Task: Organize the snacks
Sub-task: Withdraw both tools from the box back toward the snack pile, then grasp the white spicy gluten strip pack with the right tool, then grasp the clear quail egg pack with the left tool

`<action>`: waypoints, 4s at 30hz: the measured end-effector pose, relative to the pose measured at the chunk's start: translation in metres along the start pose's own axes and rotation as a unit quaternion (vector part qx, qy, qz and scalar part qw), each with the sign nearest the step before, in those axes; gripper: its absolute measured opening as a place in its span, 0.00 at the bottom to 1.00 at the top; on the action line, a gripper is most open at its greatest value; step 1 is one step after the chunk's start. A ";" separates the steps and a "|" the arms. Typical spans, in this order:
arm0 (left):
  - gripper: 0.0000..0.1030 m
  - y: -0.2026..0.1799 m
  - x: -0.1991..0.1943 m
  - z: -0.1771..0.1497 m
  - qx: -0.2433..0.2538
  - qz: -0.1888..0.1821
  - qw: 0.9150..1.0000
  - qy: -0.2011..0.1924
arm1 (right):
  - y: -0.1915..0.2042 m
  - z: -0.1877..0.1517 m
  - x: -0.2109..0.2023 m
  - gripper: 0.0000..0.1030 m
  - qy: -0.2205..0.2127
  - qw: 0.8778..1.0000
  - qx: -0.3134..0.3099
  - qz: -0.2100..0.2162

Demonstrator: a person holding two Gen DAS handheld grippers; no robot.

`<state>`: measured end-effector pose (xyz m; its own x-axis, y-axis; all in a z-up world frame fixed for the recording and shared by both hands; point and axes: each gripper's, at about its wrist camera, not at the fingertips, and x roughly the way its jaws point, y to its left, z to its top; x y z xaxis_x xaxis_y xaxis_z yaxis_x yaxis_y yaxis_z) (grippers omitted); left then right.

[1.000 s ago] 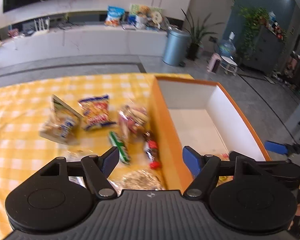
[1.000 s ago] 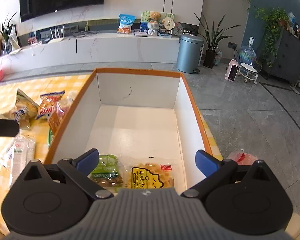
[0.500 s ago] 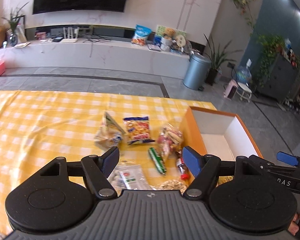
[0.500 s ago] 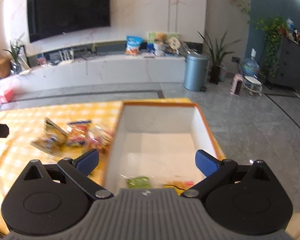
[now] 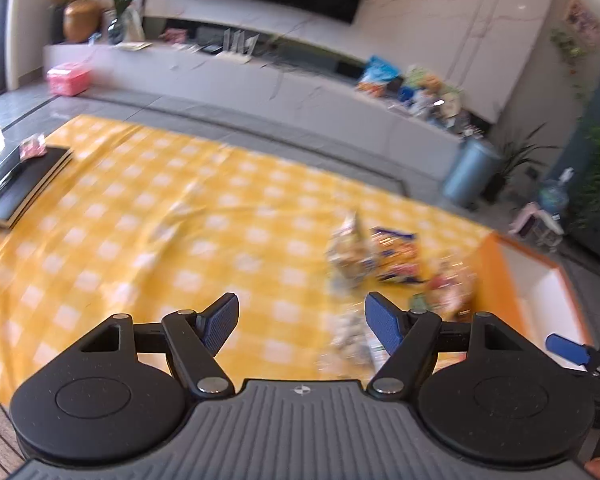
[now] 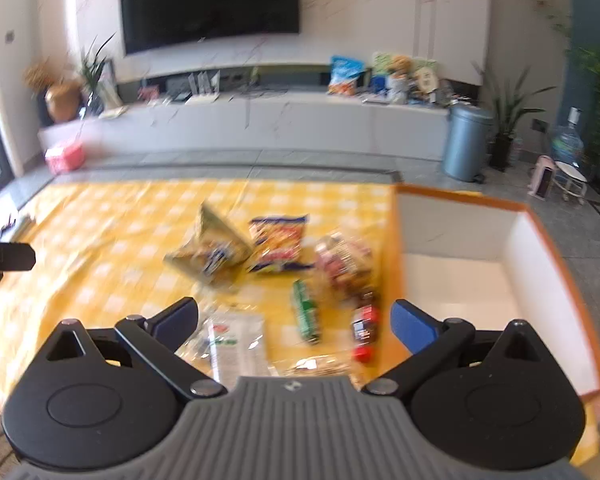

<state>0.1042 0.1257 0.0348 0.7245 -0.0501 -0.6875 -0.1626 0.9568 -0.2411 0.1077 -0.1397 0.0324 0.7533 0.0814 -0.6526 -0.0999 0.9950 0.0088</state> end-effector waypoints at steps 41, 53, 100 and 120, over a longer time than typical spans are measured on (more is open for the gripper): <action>0.81 0.035 0.088 -0.047 0.015 0.060 0.994 0.093 | 0.101 -0.078 0.112 0.34 0.103 0.959 -0.252 -0.085; 0.81 0.039 0.085 -0.046 0.007 0.059 0.995 0.085 | 0.088 -0.080 0.100 0.06 0.072 0.966 -0.227 -0.099; 0.85 -0.115 0.128 -0.062 0.206 0.009 0.974 0.096 | -0.046 -0.055 0.048 0.07 0.035 0.998 0.036 0.045; 0.69 -0.100 0.164 -0.061 0.170 0.016 0.979 0.107 | -0.049 -0.062 0.051 0.07 0.036 0.997 0.015 0.072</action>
<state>0.1986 0.0043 -0.0959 0.5590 -0.0420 -0.8281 0.0761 0.9971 0.0008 0.1109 -0.1879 -0.0485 0.6836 0.2193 -0.6961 -0.1821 0.9749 0.1283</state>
